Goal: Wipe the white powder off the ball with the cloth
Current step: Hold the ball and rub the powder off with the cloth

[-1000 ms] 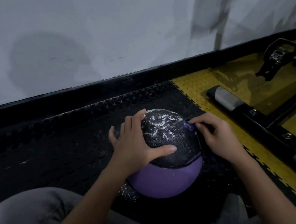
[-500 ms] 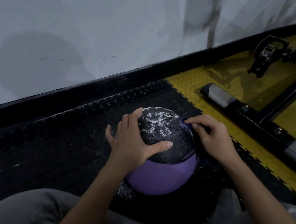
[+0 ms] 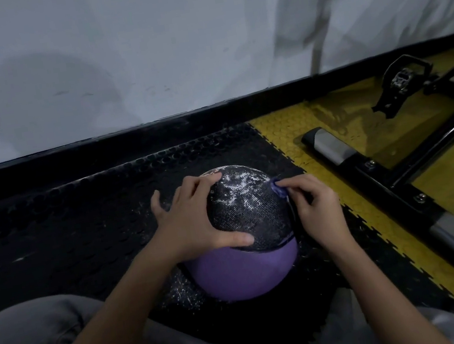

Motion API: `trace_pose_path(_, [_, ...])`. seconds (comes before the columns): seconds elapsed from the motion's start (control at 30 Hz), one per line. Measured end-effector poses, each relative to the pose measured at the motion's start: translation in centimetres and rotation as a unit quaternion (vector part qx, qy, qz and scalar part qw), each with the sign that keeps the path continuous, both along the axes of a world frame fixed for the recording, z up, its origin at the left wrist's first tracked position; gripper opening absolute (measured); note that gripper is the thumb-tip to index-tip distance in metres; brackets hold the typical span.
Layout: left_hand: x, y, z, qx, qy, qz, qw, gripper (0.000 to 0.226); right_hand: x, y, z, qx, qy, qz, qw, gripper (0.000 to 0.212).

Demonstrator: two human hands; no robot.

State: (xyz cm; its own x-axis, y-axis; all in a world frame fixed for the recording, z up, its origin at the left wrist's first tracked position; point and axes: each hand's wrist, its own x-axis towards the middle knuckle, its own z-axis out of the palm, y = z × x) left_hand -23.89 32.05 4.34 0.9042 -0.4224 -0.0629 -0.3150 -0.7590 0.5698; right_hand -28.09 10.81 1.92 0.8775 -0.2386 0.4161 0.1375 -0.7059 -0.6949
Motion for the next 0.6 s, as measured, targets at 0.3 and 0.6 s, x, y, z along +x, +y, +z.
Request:
trace_pose_path(0.3, [-0.3, -0.2, -0.4, -0.015, -0.007, 0.008, 1.000, 0.122, -3.9, 5.2, 0.8, -0.205, -0.078, 0.017, 0.975, 0.024])
trace_pose_path(0.6, [-0.1, -0.7, -0.3, -0.047, 0.006, -0.008, 0.999, 0.119, -1.7, 1.4, 0.5, -0.051, -0.028, -0.054, 0.997, 0.031])
